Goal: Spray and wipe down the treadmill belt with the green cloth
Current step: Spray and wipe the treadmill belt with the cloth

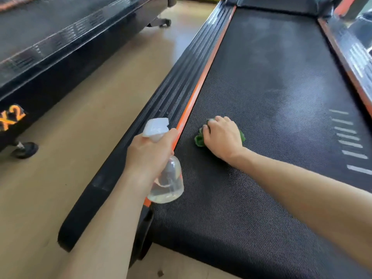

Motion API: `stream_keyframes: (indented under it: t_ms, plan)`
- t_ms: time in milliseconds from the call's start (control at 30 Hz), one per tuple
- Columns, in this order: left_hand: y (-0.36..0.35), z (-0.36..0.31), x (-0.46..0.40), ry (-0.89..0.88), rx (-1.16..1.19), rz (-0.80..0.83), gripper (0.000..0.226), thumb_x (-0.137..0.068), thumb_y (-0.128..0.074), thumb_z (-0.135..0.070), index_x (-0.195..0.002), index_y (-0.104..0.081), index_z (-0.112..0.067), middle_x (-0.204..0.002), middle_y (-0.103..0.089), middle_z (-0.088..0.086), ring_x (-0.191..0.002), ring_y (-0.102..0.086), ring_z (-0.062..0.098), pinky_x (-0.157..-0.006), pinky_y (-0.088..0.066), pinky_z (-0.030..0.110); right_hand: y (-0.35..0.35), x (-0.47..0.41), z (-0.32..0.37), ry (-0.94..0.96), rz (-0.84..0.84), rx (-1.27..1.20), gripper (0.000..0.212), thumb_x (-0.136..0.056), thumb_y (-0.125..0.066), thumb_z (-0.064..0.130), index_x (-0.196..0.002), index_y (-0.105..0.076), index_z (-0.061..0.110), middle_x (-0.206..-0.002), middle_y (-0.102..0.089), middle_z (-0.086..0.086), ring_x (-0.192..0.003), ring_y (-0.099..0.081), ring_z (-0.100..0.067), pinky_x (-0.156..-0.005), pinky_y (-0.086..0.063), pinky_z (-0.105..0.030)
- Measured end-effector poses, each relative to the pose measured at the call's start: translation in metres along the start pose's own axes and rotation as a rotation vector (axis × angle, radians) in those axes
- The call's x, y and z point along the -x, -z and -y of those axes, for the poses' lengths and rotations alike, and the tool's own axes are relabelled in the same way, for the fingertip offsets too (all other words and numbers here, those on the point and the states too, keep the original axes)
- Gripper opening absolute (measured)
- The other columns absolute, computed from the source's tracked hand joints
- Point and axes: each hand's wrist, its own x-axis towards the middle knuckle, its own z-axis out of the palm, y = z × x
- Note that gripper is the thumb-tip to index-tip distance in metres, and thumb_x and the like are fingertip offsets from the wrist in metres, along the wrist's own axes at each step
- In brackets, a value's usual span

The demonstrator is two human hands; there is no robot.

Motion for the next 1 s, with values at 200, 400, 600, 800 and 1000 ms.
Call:
stream_keyframes:
  t_ms: [200, 400, 600, 800, 1000]
  plan:
    - [-0.004, -0.004, -0.013, 0.027, -0.010, 0.104, 0.038, -0.084, -0.073, -0.050, -0.059, -0.074, -0.022, -0.072, -0.076, -0.003, -0.082, -0.072, 0.025, -0.094, -0.059, 0.048, 0.046, 0.149, 0.022, 0.476, 0.191, -0.211, 0.030, -0.099, -0.048, 0.036, -0.073, -0.049, 0.020, -0.080, -0.049, 0.000, -0.075, -0.046, -0.025, -0.070, -0.039, -0.039]
    - [-0.005, -0.002, -0.016, 0.015, -0.034, 0.125, 0.034, -0.086, -0.072, -0.048, -0.053, -0.073, -0.037, -0.065, -0.073, -0.007, -0.086, -0.072, 0.026, -0.096, -0.058, 0.048, 0.014, 0.064, -0.009, 0.524, 0.060, -0.131, 0.035, -0.097, -0.043, 0.034, -0.072, -0.056, 0.014, -0.077, -0.056, -0.007, -0.072, -0.053, -0.031, -0.069, -0.045, -0.040]
    - [0.007, -0.002, -0.016, -0.007, -0.051, 0.129, 0.029, -0.069, -0.067, -0.063, -0.062, -0.076, -0.036, -0.077, -0.076, 0.001, -0.083, -0.071, 0.030, -0.097, -0.059, 0.054, -0.011, -0.022, -0.013, -0.103, -0.023, 0.043, 0.043, -0.095, -0.039, 0.035, -0.079, -0.068, 0.008, -0.089, -0.067, -0.014, -0.089, -0.061, -0.038, -0.081, -0.049, -0.044]
    - [0.014, -0.001, -0.017, 0.002, -0.064, 0.196, 0.038, -0.085, -0.073, -0.049, -0.066, -0.074, -0.016, -0.063, -0.072, -0.005, -0.067, -0.068, 0.022, -0.092, -0.059, 0.047, 0.027, 0.101, 0.022, 0.304, 0.102, -0.134, 0.034, -0.097, -0.043, 0.037, -0.070, -0.054, 0.018, -0.079, -0.054, -0.005, -0.075, -0.051, -0.030, -0.071, -0.046, -0.044]
    - [0.023, 0.003, -0.012, 0.034, -0.150, 0.347, 0.024, -0.086, -0.077, -0.042, -0.079, -0.074, -0.020, -0.065, -0.071, -0.003, -0.065, -0.067, 0.021, -0.076, -0.059, 0.038, 0.050, 0.154, 0.030, 0.700, 0.197, -0.196, 0.033, -0.101, -0.044, 0.037, -0.073, -0.050, 0.021, -0.081, -0.050, 0.001, -0.074, -0.046, -0.024, -0.070, -0.040, -0.038]
